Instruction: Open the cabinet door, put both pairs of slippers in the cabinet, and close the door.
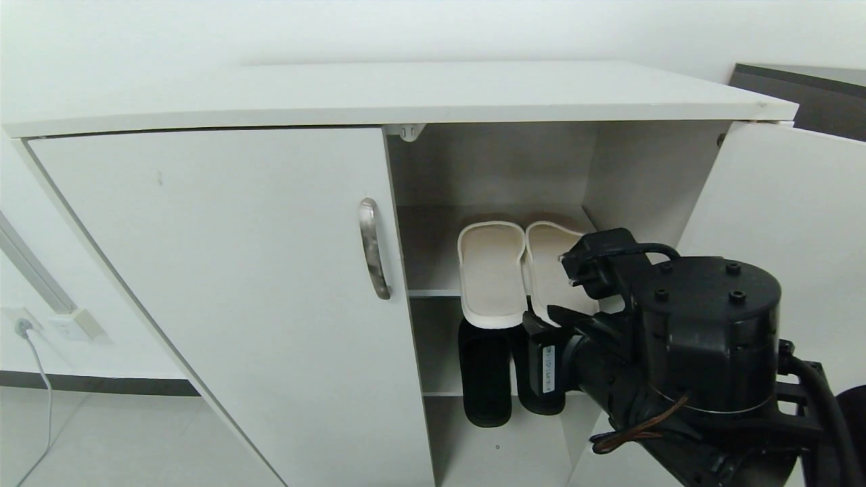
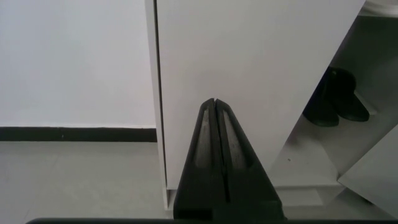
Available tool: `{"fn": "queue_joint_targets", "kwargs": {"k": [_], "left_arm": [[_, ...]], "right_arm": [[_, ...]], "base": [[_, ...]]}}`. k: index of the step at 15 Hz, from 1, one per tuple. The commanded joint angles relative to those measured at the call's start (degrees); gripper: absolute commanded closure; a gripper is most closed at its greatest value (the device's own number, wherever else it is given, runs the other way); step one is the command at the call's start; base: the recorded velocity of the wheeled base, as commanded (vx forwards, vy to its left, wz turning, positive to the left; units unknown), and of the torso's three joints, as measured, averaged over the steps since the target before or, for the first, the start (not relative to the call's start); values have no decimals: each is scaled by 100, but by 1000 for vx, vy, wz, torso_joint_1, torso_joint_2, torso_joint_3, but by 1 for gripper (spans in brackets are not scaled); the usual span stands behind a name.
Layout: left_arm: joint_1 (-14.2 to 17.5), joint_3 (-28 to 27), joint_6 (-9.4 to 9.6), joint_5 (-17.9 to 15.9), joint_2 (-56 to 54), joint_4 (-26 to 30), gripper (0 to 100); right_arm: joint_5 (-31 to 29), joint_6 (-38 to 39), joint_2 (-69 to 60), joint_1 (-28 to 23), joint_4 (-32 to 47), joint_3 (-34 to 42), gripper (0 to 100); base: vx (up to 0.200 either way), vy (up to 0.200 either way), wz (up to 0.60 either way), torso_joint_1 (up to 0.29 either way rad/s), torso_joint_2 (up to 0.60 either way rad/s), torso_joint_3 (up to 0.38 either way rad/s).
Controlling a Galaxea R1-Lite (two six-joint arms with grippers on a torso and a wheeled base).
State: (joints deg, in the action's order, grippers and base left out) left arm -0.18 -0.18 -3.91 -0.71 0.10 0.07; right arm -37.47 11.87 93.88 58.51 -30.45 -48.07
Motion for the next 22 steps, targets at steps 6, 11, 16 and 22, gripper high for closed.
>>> {"fn": "queue_joint_targets", "kwargs": {"k": [6,11,16,22], "left_arm": [[1,1,-4,0,-1,1,100],[1,1,5,0,-1,1,100],[1,1,5,0,-1,1,100],[1,1,5,-8,-1,1,100]], "right_arm": [[-58,-10,166,55,-330,52,100],[-58,-27,166,81,-330,105,100],[-58,-27,183,99,-330,113,100],[-58,-18,236,108,-330,166,100]], "base": [[0,0,0,0,0,0],[-40,0,0,0,0,0],[-200,0,0,4,1,3],[-200,0,0,1,3,2]]}}
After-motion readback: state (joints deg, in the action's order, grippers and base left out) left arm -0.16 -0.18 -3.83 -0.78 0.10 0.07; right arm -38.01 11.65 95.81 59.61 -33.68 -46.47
